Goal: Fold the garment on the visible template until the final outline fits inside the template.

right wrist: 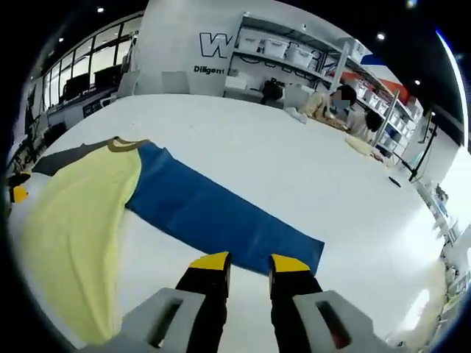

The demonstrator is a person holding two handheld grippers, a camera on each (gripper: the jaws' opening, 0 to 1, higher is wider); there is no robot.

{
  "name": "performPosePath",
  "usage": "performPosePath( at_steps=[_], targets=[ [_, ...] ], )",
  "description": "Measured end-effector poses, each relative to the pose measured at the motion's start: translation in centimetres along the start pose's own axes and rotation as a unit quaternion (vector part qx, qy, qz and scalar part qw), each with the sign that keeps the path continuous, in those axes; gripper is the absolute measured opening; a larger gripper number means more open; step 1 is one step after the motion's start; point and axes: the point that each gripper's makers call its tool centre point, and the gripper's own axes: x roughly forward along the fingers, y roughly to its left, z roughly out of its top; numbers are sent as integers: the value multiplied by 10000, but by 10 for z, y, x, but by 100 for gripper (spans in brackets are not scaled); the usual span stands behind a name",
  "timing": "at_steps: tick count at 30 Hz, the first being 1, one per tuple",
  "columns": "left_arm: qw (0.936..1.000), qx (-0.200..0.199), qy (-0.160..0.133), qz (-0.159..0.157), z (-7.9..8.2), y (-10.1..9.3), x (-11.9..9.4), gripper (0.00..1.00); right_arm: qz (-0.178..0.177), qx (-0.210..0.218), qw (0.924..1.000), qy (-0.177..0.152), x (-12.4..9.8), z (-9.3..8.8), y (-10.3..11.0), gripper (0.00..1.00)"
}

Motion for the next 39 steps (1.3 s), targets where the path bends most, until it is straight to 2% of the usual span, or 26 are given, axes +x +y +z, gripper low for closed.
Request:
performPosePath(
  at_steps=[5, 11, 20, 26, 39],
  targets=[
    [10000, 1, -9, 26, 0, 1, -1, 86, -319, 319, 9990, 40, 5, -6, -33, 17],
    [10000, -15, 11, 37, 0, 3, 0, 85, -532, 592, 9967, 165, 15, -18, -59, 16],
    [9999, -45, 63, 81, -3, 7, 0, 84, -599, 861, 9936, 416, 32, -36, -75, 15],
    [9999, -73, 99, 89, -5, 9, 1, 83, -528, 1069, 9909, 618, 40, -50, -77, 14],
    [9998, -64, 157, 70, -9, 9, 2, 81, -478, 1423, 9853, 815, 53, -64, -79, 13]
  ],
)
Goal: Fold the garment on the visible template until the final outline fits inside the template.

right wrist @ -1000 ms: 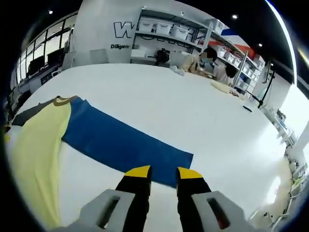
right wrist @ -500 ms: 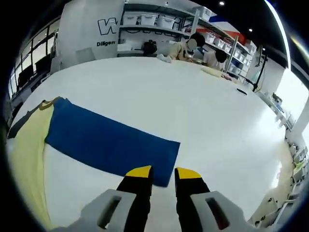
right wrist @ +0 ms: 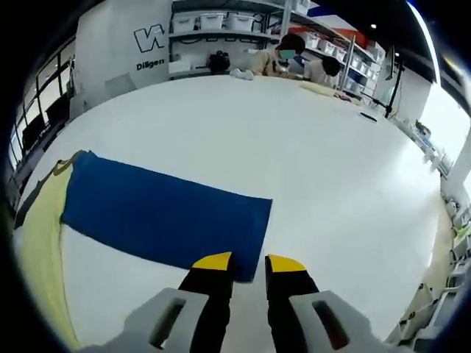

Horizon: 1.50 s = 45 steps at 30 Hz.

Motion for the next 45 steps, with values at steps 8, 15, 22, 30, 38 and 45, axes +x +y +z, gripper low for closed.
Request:
performPosePath(
  at_steps=[8, 15, 22, 30, 38, 45],
  targets=[
    [10000, 7, 44, 0, -2, 1, 2, 80, 74, 213, 9997, -36, 2, 1, 4, 10],
    [10000, 7, 48, 10, -2, 1, 0, 79, 12, 339, 9994, -103, 2, 0, 1, 13],
    [10000, 34, 57, -18, -3, -1, 1, 78, 32, 312, 9995, -101, -6, -3, 11, 9],
    [10000, 40, 59, -12, -3, 0, 1, 77, 24, 13, 9999, -128, -12, -5, 13, 0],
    [10000, 50, 84, -7, -4, 1, 0, 76, -222, -506, 9983, -193, -9, 2, 8, 0],
    [9999, 62, 119, -10, -6, -1, 0, 76, -334, -943, 9947, -231, 4, 14, 2, 0]
  ],
)
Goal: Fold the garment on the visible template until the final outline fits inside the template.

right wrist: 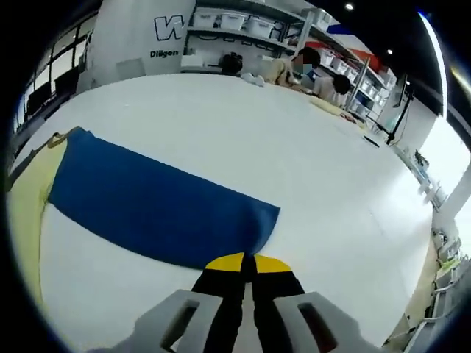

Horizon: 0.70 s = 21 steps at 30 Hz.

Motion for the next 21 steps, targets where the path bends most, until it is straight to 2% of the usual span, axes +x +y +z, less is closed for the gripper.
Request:
performPosePath(
  at_steps=[4, 21],
  targets=[
    [10000, 27, 35, -10, -2, -1, 0, 76, -91, -220, 9997, -2, 8, 7, -4, 0],
    [9999, 86, 116, 19, -7, 0, 2, 76, -410, -597, 9971, -228, 33, 27, -21, 0]
  ],
)
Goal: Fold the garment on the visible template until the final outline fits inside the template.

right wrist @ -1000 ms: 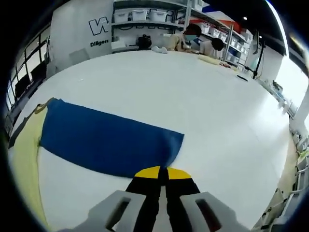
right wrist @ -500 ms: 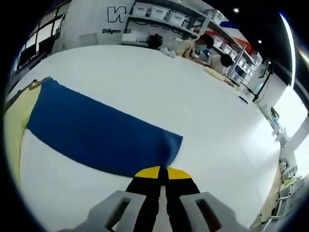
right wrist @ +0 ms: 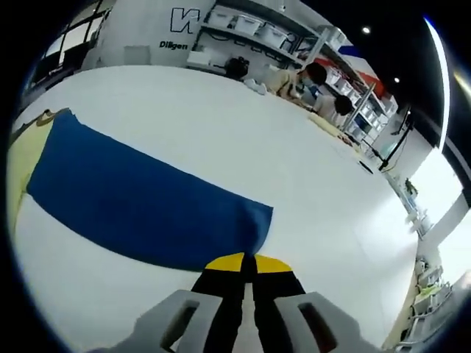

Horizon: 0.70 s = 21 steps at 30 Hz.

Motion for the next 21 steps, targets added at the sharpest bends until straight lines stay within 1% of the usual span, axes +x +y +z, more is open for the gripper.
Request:
performPosePath(
  at_steps=[7, 11, 14, 18, 21],
  targets=[
    [10000, 12, 21, 10, -1, 1, 1, 76, -24, 8, 10000, -27, 3, 4, -2, 0],
    [10000, 13, 10, 7, 0, 1, 0, 75, -28, 8, 10000, -22, 0, 4, 0, 0],
    [10000, 9, 9, -11, 0, -1, 0, 75, -31, 68, 9999, -128, -6, 10, -2, 0],
    [10000, 25, -18, -56, 2, -3, 0, 75, 27, 407, 9985, -357, -14, 21, -4, 0],
    [10000, 26, -37, -75, 3, -4, 0, 75, 42, 454, 9980, -428, -19, 27, -4, 0]
  ],
)
